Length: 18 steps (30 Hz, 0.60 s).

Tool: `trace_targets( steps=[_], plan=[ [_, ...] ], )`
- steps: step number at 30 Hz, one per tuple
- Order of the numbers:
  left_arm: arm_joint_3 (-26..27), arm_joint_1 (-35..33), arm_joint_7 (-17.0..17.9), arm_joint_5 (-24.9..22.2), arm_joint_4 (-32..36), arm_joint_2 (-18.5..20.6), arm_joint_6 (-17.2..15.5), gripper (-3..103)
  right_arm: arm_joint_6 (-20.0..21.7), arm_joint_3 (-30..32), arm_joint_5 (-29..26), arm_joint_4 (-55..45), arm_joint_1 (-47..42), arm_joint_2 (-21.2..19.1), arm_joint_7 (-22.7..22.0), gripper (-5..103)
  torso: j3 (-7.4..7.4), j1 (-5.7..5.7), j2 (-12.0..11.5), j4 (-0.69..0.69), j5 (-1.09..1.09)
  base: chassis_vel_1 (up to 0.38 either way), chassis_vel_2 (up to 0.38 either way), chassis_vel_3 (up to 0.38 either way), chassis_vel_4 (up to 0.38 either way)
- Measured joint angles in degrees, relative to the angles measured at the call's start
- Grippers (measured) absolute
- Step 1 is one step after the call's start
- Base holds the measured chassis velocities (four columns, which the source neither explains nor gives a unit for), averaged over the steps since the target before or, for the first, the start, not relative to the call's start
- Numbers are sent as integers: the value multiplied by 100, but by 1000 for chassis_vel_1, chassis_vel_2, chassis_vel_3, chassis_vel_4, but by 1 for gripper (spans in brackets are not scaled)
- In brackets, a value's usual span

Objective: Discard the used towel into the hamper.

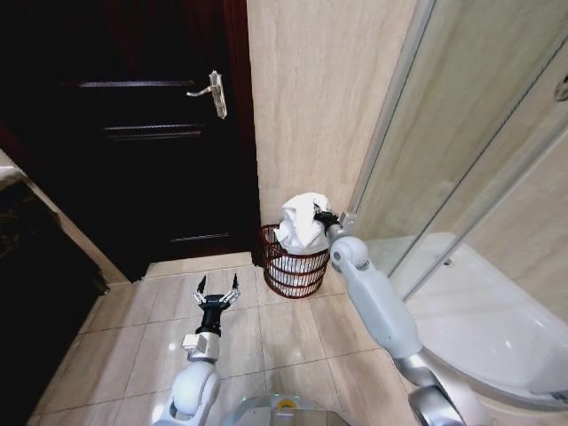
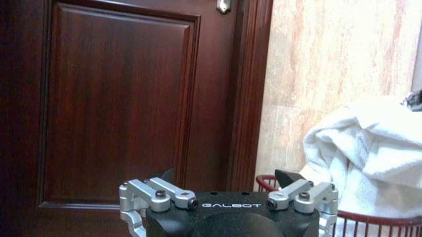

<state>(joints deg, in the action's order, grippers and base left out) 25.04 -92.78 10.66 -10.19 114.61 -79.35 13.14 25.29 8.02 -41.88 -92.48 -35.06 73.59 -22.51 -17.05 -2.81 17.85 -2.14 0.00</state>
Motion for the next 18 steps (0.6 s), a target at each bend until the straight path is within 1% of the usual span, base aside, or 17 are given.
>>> trace_targets(
  steps=[1,9,16,18],
  plan=[
    [-23,-13,0,17,9,-4,-14,100,101,41,-140,28,-30,-67,8,17,35,16,-50,1,0,0,0,0,0],
    [-141,101,12,120,-80,-112,-15,100,169,39,-297,479,31,-119,262,17,148,76,-223,-1,1,0,0,0,0],
    [-196,134,13,170,-72,-127,-17,100,240,-15,-295,612,82,-111,252,17,240,132,-372,0,1,0,0,0,0],
    [-196,134,13,170,-79,-96,39,100,280,-57,-283,603,82,-115,242,17,277,147,-425,0,0,0,0,0,0]
  ],
)
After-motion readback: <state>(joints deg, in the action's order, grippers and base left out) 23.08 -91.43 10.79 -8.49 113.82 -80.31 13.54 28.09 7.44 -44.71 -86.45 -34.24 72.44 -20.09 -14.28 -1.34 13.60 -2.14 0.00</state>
